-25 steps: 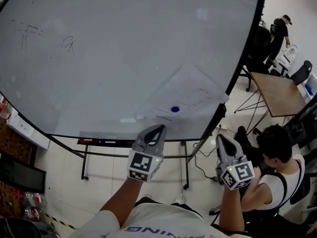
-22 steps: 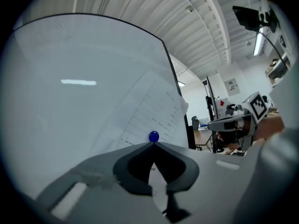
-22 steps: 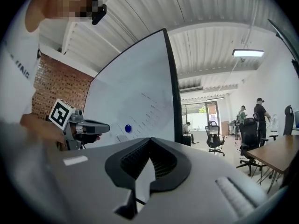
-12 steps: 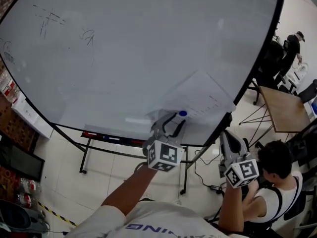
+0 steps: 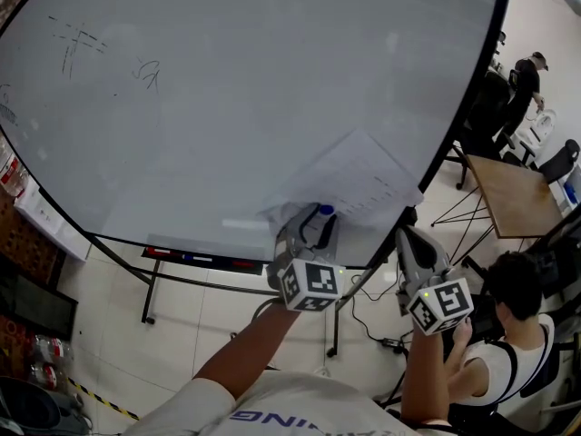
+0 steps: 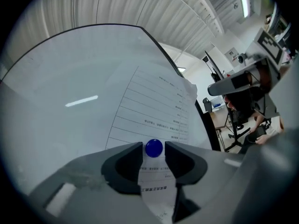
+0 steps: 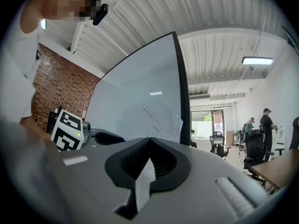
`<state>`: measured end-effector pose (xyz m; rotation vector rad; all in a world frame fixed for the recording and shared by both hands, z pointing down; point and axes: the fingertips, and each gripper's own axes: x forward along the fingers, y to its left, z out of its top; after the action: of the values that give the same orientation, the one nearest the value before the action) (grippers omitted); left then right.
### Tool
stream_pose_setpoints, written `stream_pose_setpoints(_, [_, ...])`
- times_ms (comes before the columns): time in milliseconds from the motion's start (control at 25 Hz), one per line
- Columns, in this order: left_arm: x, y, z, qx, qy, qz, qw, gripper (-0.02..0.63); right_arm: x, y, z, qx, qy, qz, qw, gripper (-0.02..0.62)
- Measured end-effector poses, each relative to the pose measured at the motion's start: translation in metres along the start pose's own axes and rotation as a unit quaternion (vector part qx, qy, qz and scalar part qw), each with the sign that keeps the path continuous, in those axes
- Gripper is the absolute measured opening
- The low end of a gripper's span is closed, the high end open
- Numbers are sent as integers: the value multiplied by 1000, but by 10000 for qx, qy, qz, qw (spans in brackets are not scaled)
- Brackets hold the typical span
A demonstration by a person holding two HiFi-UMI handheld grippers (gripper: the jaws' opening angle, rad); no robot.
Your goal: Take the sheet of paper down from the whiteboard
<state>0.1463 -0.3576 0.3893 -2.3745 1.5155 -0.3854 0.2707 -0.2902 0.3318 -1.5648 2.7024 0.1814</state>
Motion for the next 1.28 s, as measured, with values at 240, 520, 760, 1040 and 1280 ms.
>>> stream_pose_setpoints(240, [2,2,0,369,44,632,9973,144,1,5,-1,13,13,55,10000,6])
stream_pose_setpoints(520, [2,2,-1,142,-57,490,9987,129,-1,-12,1,-95,30,-154,9998,6])
stream_pose_setpoints(760, [2,2,-1,38,-69,369,9993,129,4,-40,16,-380,30,-659,9971,77])
stream_pose_setpoints(1040, [1,1,0,-56,-93,243,9996,129,21,-45,19,-356,124,-614,9974,178])
stream_pose_setpoints(1280, [1,1,0,-219,-105,111,9996,127,23,-47,17,-311,171,-779,9963,9])
